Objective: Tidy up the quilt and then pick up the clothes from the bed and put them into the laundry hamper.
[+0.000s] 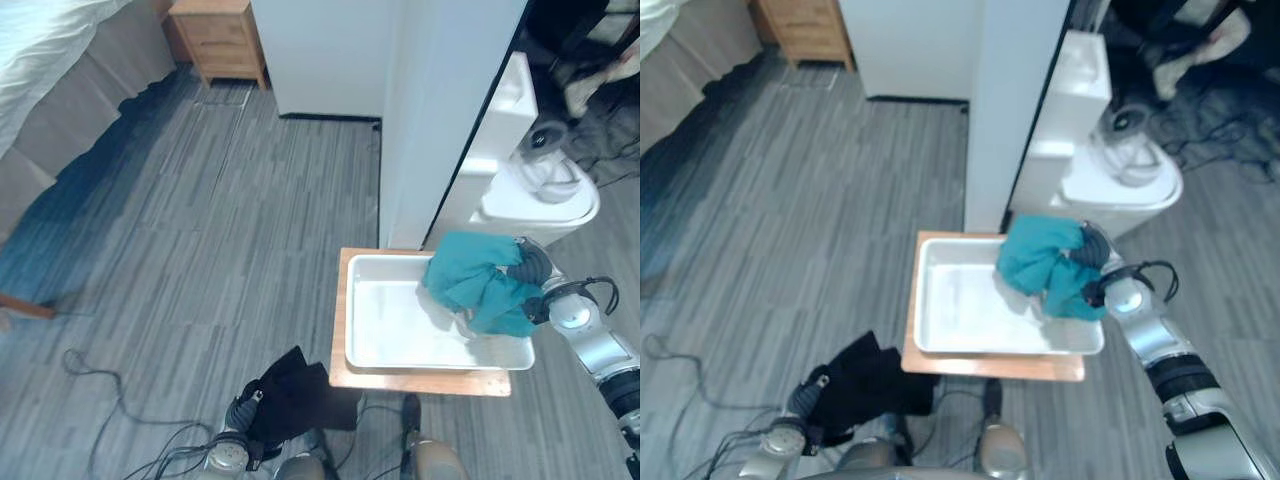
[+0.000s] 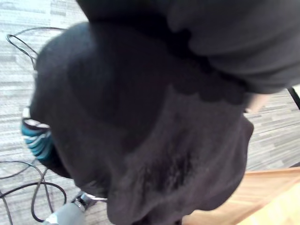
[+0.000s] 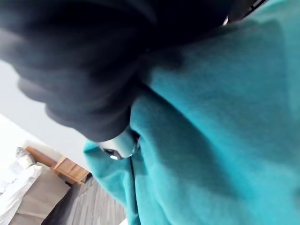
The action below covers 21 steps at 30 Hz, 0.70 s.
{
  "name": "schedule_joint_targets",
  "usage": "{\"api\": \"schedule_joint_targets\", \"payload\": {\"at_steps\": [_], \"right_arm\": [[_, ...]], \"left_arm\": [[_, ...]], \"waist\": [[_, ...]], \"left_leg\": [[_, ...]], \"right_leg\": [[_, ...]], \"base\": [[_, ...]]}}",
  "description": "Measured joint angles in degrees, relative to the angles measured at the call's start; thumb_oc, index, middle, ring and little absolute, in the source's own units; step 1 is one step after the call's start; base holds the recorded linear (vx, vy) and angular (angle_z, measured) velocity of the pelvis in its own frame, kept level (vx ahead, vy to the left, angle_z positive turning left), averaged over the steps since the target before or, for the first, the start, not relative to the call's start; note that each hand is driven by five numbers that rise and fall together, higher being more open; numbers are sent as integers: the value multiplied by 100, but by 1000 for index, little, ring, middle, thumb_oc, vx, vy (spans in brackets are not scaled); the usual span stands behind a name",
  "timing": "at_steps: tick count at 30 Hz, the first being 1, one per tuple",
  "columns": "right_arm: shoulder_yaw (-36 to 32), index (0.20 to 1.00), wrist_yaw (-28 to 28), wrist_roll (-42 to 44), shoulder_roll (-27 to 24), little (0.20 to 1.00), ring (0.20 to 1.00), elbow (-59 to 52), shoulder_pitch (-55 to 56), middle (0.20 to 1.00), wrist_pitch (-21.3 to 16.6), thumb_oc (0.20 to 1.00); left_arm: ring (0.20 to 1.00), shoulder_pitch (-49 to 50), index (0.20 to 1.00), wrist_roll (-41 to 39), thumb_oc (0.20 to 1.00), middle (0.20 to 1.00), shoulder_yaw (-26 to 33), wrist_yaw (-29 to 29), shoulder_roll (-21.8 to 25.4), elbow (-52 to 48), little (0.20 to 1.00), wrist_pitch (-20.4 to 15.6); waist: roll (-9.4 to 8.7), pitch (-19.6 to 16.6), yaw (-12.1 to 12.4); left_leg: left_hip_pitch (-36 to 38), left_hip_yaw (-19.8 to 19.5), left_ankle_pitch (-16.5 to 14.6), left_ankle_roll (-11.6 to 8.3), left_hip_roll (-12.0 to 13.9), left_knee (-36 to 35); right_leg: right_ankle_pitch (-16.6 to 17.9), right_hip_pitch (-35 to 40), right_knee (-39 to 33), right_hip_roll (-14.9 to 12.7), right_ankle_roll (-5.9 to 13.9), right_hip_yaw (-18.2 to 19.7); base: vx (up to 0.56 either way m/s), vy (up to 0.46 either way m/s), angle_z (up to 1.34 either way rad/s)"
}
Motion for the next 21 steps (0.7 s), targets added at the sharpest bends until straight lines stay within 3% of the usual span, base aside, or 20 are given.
{"api": "schedule_joint_targets", "payload": {"at_steps": [2, 3, 4, 11, 16, 19, 21], "right_arm": [[3, 200, 6, -157, 167, 200, 200, 44, 52, 200, 48, 200], [20, 489, 13, -157, 217, 489, 489, 59, 78, 489, 88, 489], [88, 1000, 12, -280, 257, 1000, 1000, 60, 141, 1000, 107, 1000], [154, 1000, -26, -1464, 233, 1000, 1000, -150, 389, 1000, 89, 1000], [-388, 1000, -338, -2330, -52, 1000, 1000, -627, 1029, 1000, -158, 1000], [-705, 1000, -516, -2668, -105, 1000, 1000, -683, 1511, 1000, -153, 1000], [-760, 1000, -524, -2803, -105, 1000, 1000, -720, 1639, 1000, -152, 1000]], "left_arm": [[200, 8, 200, -34, 200, 200, 29, 2, 7, -143, 200, 4], [200, 48, 200, -35, 200, 200, 39, 6, 7, -166, 200, 2], [200, 47, 200, -39, 200, 200, 94, 4, 7, -246, 200, 7], [200, 142, 200, -392, 200, 200, 366, -3, 368, -2297, 200, -104], [200, -59, 200, -430, 200, 200, 649, -39, 1412, -4075, 200, -490], [200, -364, 200, -466, 200, 200, 835, -37, 1601, -4665, 200, -766], [200, -527, 200, -466, 200, 200, 807, -40, 1598, -4750, 200, -854]], "waist": [[128, 76, -40], [169, 90, -43], [224, 93, -52], [76, 187, -56], [-4, 174, -57], [-68, 69, -113], [-117, 44, -352]], "left_leg": [[-14, 1, -6, -7, -8, -12], [-13, 0, -12, -15, -6, -15], [-2, 1, -13, -16, 3, -15], [270, -54, -29, -35, 41, 11], [496, -89, -72, -75, 36, -12], [596, 40, -162, -141, 39, -24], [628, 69, -172, -154, 35, -10]], "right_leg": [[0, -19, 1, -4, -1, 2], [1, -18, 3, -1, -1, 1], [2, -9, 4, 6, -3, -3], [3, 301, 29, 39, -10, -83], [-32, 541, 1, 36, -43, -73], [-145, 555, -3, 36, -23, 53], [-143, 528, -3, 40, -23, 83]], "base": [[0, 0, 0], [30, -12, -5], [0, 0, 0], [35, -23, 4], [28, -4, 1], [13, 1, -20], [38, 8, -16]]}}
